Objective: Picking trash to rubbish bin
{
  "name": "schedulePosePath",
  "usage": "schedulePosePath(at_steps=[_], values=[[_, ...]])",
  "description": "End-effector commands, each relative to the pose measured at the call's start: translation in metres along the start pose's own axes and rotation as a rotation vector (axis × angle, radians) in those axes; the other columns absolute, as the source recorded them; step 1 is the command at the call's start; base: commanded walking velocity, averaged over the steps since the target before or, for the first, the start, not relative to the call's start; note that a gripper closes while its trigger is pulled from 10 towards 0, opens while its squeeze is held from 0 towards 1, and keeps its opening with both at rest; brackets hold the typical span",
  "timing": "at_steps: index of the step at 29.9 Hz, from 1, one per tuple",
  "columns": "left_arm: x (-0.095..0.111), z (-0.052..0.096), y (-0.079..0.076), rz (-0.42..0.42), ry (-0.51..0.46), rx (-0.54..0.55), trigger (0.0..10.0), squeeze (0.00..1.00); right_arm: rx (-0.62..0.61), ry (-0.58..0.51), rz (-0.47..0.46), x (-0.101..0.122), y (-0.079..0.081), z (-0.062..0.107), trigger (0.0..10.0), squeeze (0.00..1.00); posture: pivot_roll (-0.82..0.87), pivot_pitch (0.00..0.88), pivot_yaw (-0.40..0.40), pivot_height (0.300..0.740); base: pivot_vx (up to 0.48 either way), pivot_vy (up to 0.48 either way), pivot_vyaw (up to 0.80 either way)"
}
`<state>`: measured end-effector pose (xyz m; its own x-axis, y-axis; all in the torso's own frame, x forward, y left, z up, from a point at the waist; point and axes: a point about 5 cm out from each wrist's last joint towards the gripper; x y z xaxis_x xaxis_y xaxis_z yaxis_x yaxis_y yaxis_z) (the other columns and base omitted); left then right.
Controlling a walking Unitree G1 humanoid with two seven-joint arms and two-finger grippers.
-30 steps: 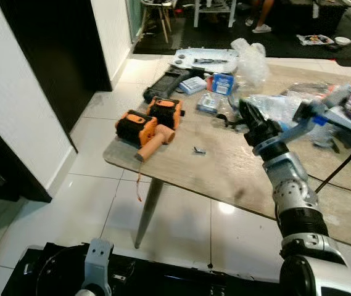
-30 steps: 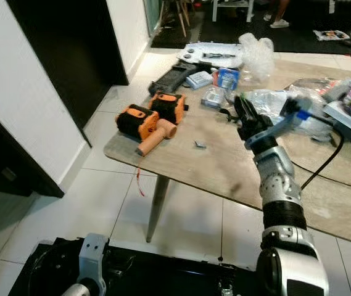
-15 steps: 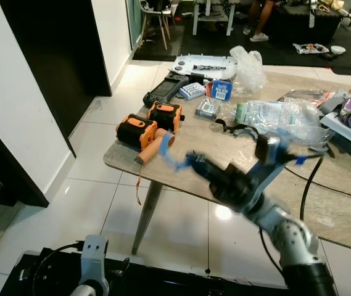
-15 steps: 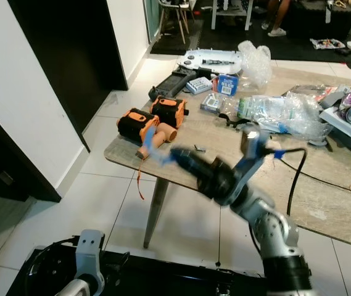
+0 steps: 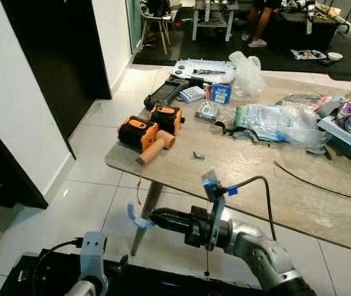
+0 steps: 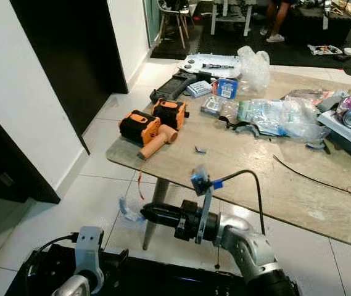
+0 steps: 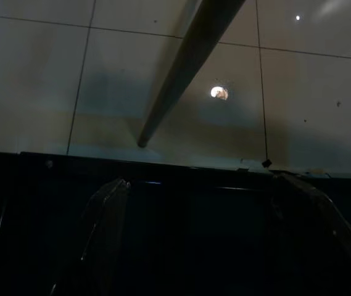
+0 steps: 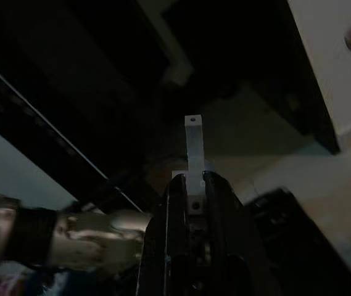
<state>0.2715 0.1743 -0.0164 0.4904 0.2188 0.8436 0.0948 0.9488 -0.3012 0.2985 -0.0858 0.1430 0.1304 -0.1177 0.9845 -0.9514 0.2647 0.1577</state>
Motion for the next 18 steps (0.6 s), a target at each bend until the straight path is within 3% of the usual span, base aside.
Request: schedulePosePath(at_steps=[1,8,13,18], values=[[-0.011,0.006,0.009,-0.001,0.05,0.03,10.0,0.0,0.003,0.037,-0.006,-0.011,0.004,-0.003,10.0,0.0,-0.04,0.166,0.047,0.74,-0.352,0.0,0.0],[-0.01,0.006,0.008,-0.003,0.052,0.028,10.0,0.0,-0.002,0.064,0.004,-0.017,0.003,-0.009,10.0,0.0,-0.05,0.157,0.042,0.74,-0.356,0.0,0.0],[-0.01,0.005,0.007,-0.002,0.053,0.026,10.0,0.0,-0.183,0.132,0.036,-0.028,-0.016,-0.013,10.0,0.0,-0.04,0.15,0.034,0.74,-0.354,0.0,0.0],[-0.011,0.005,0.006,0.017,0.042,0.031,10.0,0.0,-0.435,0.224,0.035,-0.042,-0.039,-0.007,10.0,0.0,-0.04,0.142,0.024,0.74,-0.341,0.0,0.0]])
Point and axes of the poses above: a point about 5 cm out from each wrist's last joint towards the gripper, its own z axis pointing back from the gripper into the wrist, its own x axis along the axis of the wrist's last joint, y = z × x, and after that the axes turned 8 degrees about z, right-handed
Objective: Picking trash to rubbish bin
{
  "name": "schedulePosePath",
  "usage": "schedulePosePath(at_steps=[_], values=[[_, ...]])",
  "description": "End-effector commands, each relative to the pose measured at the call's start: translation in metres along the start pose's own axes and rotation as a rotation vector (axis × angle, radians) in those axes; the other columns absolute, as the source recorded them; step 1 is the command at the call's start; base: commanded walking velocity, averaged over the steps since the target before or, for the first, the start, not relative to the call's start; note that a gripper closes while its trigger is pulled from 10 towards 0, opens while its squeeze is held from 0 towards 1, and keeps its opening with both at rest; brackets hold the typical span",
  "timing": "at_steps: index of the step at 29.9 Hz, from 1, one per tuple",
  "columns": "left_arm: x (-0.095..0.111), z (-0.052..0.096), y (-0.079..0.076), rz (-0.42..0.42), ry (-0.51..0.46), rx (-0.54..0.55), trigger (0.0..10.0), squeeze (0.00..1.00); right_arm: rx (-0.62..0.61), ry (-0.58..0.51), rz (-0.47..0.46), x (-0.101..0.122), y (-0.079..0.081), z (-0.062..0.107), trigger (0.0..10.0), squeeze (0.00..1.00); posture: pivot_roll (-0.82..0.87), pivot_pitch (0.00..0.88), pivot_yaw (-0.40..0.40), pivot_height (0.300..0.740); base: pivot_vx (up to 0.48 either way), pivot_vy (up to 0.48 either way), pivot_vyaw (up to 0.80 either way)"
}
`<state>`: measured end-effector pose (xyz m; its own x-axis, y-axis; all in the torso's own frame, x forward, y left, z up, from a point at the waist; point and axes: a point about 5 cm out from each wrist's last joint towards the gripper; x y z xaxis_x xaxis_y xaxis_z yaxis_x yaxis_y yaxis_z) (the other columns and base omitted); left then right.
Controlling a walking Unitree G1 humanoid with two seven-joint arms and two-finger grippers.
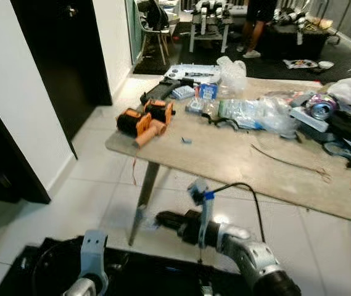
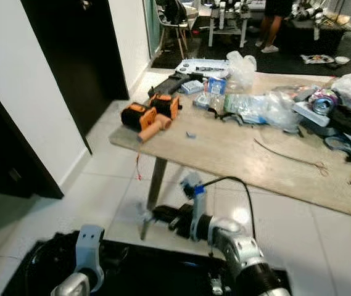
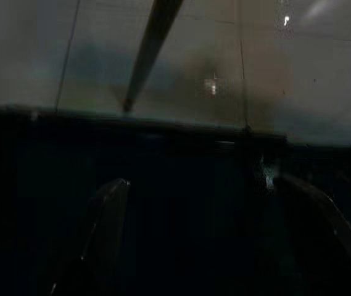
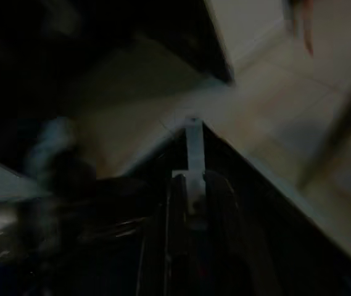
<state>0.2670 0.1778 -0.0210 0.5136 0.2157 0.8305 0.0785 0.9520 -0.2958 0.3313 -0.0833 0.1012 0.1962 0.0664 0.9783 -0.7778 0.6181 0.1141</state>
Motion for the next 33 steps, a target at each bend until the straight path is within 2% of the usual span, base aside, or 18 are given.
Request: schedulePosePath(at_steps=[1,5,8,11,13,15,17,20,22,24,28,33], values=[[-0.006,0.002,0.002,0.016,0.014,0.016,10.0,0.0,-0.068,0.042,0.001,-0.008,-0.005,0.0,10.0,0.0,-0.04,0.142,0.022,0.74,-0.247,0.0,-0.8],[-0.007,0.002,0.002,0.019,0.016,0.015,10.0,0.0,-0.141,0.099,0.002,-0.019,-0.012,0.003,10.0,0.0,-0.04,0.139,0.018,0.74,0.0,0.0,-0.8],[-0.008,0.003,0.001,0.019,0.019,0.013,10.0,0.0,-0.275,0.168,-0.029,-0.037,-0.025,0.011,10.0,0.0,-0.04,0.138,0.014,0.74,0.0,0.0,-0.8],[-0.008,0.003,0.001,0.019,0.021,0.011,10.0,0.0,-0.333,0.195,-0.051,-0.045,-0.029,0.016,10.0,0.0,-0.05,0.136,0.013,0.74,0.0,0.0,-0.8],[-0.009,0.003,0.001,0.02,0.023,0.008,10.0,0.0,-0.426,0.245,-0.09,-0.062,-0.035,0.027,10.0,0.0,-0.05,0.135,0.011,0.74,0.0,0.0,-0.8],[-0.011,0.003,0.0,0.023,0.027,0.003,10.0,0.0,-0.532,0.317,-0.133,-0.085,-0.039,0.045,10.0,0.0,-0.05,0.134,0.009,0.74,0.0,0.0,-0.8],[-0.011,0.003,-0.001,0.025,0.029,0.001,10.0,0.0,-0.576,0.351,-0.151,-0.096,-0.04,0.055,10.0,0.0,-0.05,0.134,0.009,0.74,0.0,0.0,-0.8],[-0.013,0.004,0.001,0.021,0.033,0.006,10.0,0.0,-0.672,0.423,-0.234,-0.127,-0.037,0.083,10.0,0.0,-0.05,0.133,0.007,0.74,0.0,0.0,-0.8],[-0.013,0.005,0.002,0.018,0.035,0.019,10.0,0.0,-0.686,0.436,-0.245,-0.133,-0.036,0.089,10.0,0.0,-0.06,0.133,0.006,0.74,0.0,0.0,-0.8],[-0.014,0.008,0.01,0.005,0.044,0.065,10.0,0.0,-0.732,0.478,-0.278,-0.149,-0.032,0.105,10.0,0.0,-0.06,0.129,0.005,0.74,0.0,0.0,-0.8],[-0.015,0.011,0.018,-0.002,0.053,0.105,10.0,0.0,-0.765,0.497,-0.308,-0.158,-0.029,0.114,10.0,0.0,-0.06,0.127,0.004,0.74,0.0,0.0,-0.8],[-0.025,0.026,0.044,0.072,0.09,0.239,10.0,0.0,-0.85,0.539,-0.382,-0.174,-0.024,0.133,10.0,0.0,-0.06,0.13,0.001,0.74,0.0,0.0,-0.8]])
Point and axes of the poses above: a point about 5 cm out from each wrist's last joint towards the gripper, its own z axis pointing back from the gripper into the wrist, its own x axis along the axis of the wrist's last joint, y = z × x, and after that the axes turned 8 degrees about z, right-handed
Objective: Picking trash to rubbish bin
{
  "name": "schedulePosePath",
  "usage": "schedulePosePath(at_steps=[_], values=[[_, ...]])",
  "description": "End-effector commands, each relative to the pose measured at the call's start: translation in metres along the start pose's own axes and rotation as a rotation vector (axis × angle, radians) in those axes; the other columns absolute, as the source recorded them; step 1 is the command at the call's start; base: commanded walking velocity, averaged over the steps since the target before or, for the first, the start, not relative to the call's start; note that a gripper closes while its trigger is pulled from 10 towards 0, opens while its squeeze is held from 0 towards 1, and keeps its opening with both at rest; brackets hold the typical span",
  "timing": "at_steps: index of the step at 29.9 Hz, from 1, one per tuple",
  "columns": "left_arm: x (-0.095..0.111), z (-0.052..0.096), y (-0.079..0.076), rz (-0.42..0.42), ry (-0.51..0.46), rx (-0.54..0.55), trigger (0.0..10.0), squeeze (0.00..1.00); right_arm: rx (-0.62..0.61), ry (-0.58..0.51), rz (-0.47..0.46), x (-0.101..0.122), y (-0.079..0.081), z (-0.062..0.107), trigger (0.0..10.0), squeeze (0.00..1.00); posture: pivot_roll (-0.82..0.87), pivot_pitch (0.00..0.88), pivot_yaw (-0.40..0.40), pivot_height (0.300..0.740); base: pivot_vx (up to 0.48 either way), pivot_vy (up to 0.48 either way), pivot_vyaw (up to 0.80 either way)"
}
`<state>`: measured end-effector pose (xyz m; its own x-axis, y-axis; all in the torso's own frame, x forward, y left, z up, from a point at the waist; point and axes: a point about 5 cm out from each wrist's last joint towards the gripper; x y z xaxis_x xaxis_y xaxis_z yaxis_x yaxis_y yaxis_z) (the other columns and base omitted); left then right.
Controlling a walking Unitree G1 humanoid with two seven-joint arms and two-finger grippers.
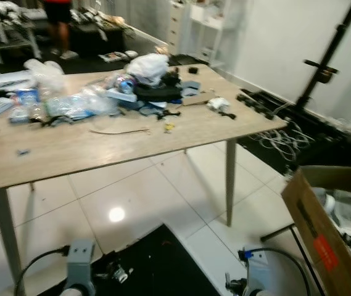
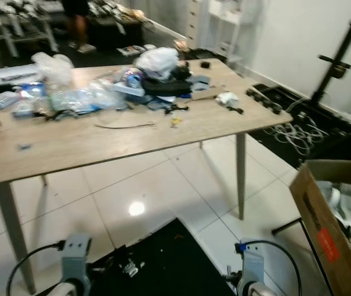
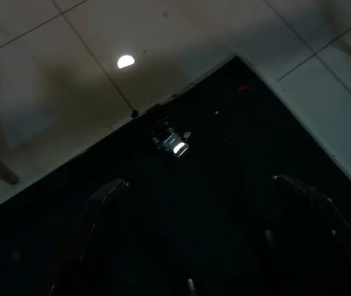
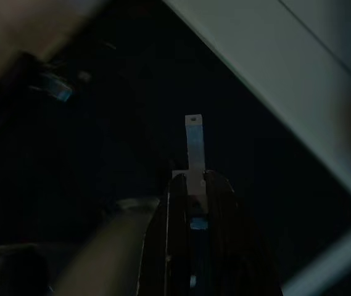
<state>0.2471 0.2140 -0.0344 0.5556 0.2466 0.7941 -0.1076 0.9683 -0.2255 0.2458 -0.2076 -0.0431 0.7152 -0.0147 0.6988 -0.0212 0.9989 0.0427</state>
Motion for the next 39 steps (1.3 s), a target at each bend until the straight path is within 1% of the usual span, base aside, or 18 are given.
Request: schedulePosePath(at_steps=[1,4,7,8,9,10,11,14,19,27,36,39], values=[[-0.017,0.008,0.015,0.044,0.061,0.071,10.0,0.0,-0.043,0.045,-0.037,-0.015,-0.008,0.004,10.0,0.0,-0.07,0.131,-0.001,0.74,0.0,0.0,-0.8],[-0.031,0.016,0.026,0.072,0.11,0.128,10.0,0.0,-0.075,0.079,-0.068,-0.027,-0.013,0.007,10.0,0.0,-0.06,0.133,-0.004,0.74,0.0,0.0,-0.8],[-0.053,0.028,0.036,0.083,0.192,0.192,10.0,0.0,-0.102,0.113,-0.092,-0.038,-0.017,0.011,10.0,0.0,-0.06,0.143,-0.008,0.74,0.0,0.0,-0.8],[-0.053,0.028,0.036,0.083,0.192,0.192,10.0,0.0,-0.102,0.113,-0.092,-0.038,-0.017,0.011,10.0,0.0,-0.06,0.143,-0.008,0.74,0.0,0.0,-0.8],[-0.069,0.038,0.042,0.092,0.25,0.231,10.0,0.0,-0.107,0.132,-0.095,-0.045,-0.017,0.012,10.0,0.0,-0.06,0.147,-0.007,0.74,0.0,0.0,-0.8],[-0.069,0.038,0.042,0.092,0.25,0.231,10.0,0.0,-0.107,0.132,-0.095,-0.045,-0.017,0.012,10.0,0.0,-0.06,0.147,-0.007,0.74,0.0,0.0,-0.8],[-0.083,0.047,0.046,0.114,0.295,0.269,10.0,0.0,-0.11,0.146,-0.085,-0.049,-0.018,0.013,10.0,0.0,-0.06,0.155,-0.005,0.74,0.0,0.0,-0.8],[-0.101,0.059,0.05,0.124,0.362,0.306,10.0,0.0,-0.116,0.168,-0.07,-0.054,-0.019,0.015,10.0,0.0,-0.06,0.164,-0.004,0.74,0.0,0.0,-0.8],[-0.117,0.069,0.05,0.133,0.41,0.319,10.0,0.0,-0.114,0.196,-0.049,-0.062,-0.018,0.017,10.0,0.0,-0.06,0.184,-0.001,0.74,0.0,0.0,-0.8],[-0.122,0.073,0.05,0.146,0.418,0.322,10.0,0.0,-0.099,0.206,-0.041,-0.066,-0.012,0.017,10.0,0.0,-0.05,0.195,0.007,0.74,0.0,0.0,-0.8],[-0.122,0.072,0.047,0.126,0.431,0.295,10.0,0.0,-0.098,0.203,-0.017,-0.065,-0.009,0.016,10.0,0.0,-0.05,0.198,0.015,0.74,0.0,0.0,-0.8],[-0.123,0.073,0.047,0.131,0.434,0.287,10.0,0.0,-0.102,0.19,-0.023,-0.064,-0.009,0.016,10.0,0.0,-0.06,0.198,0.016,0.74,0.0,0.0,0.0]])
Point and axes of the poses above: a point about 5 cm out from each wrist's last joint towards the gripper, its own z axis pointing back from the gripper into the wrist, its own x axis along the axis of the wrist's last joint, y = z × x, and after that the axes turned 8 degrees about z, right-handed
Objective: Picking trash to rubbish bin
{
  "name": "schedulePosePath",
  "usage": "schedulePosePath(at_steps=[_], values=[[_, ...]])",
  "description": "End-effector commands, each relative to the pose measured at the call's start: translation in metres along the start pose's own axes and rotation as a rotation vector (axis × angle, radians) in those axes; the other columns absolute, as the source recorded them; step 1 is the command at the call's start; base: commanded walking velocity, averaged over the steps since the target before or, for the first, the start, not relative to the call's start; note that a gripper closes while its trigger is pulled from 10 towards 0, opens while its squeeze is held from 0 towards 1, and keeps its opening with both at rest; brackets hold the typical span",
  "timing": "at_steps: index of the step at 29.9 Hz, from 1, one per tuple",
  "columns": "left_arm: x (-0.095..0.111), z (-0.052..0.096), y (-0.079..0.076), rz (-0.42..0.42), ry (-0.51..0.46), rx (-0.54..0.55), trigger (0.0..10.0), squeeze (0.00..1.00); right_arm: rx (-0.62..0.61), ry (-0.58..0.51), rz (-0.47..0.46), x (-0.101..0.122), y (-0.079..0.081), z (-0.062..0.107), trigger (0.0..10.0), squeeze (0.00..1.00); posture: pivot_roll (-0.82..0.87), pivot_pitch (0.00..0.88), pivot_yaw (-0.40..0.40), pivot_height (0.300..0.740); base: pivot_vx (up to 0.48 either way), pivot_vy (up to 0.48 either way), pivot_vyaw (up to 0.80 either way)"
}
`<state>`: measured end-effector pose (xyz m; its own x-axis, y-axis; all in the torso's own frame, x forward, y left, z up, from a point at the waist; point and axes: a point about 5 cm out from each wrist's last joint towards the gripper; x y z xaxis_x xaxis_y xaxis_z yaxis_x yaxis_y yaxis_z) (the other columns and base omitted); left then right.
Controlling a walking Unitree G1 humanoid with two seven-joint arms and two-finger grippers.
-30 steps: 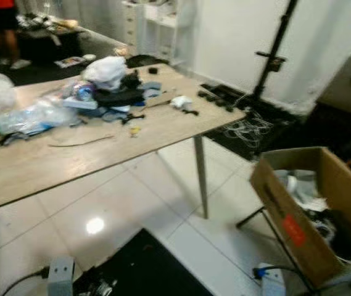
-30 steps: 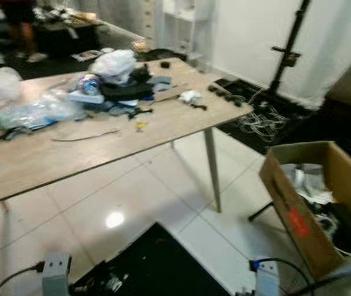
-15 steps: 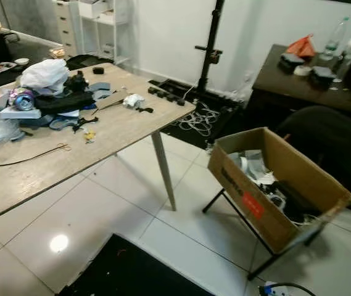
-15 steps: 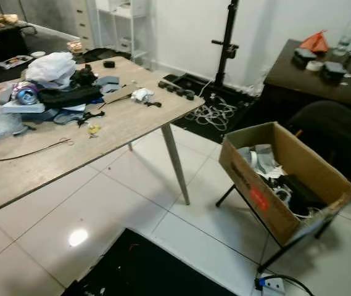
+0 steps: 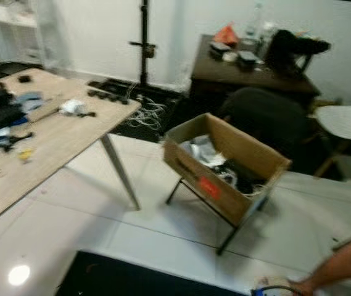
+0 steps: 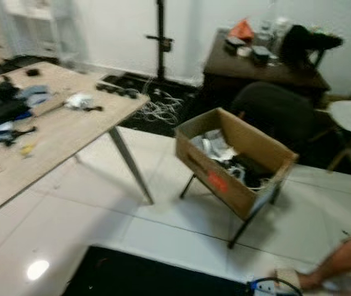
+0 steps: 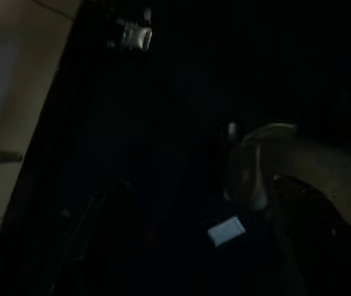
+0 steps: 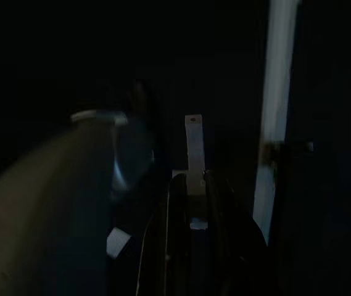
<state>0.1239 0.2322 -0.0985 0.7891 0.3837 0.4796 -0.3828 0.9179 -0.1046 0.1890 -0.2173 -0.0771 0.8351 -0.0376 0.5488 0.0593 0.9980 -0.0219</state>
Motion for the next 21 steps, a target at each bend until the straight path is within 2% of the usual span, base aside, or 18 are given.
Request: schedulePosePath(at_steps=[1,4,12,21], values=[[-0.01,0.002,0.005,-0.007,0.041,0.007,10.0,0.0,-0.003,-0.004,0.001,0.001,0.001,0.0,10.0,0.0,-0.06,0.197,0.016,0.74,0.0,0.0,0.0],[-0.013,0.003,0.009,-0.028,0.058,0.01,10.0,0.0,-0.005,-0.004,0.004,0.001,0.0,0.0,10.0,0.0,-0.06,0.196,0.016,0.74,0.0,0.0,0.0],[-0.015,0.005,0.013,-0.029,0.073,0.004,10.0,0.0,-0.023,0.011,0.018,-0.001,-0.001,0.0,10.0,0.0,-0.06,0.195,0.02,0.74,0.316,0.0,0.0],[-0.016,0.006,0.016,-0.044,0.082,0.003,10.0,0.0,-0.029,0.011,0.019,-0.001,-0.001,0.0,10.0,0.0,-0.06,0.192,0.02,0.74,0.304,0.0,-0.8]])
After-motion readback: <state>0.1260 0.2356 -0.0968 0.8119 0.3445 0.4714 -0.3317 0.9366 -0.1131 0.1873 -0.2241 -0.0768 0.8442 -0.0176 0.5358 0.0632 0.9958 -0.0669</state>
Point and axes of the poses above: a point about 5 cm out from each wrist's last joint towards the gripper, its own z axis pointing back from the gripper into the wrist, its own x axis along the axis of the wrist's last joint, y = z × x, and after that the axes turned 8 degrees about z, right-handed
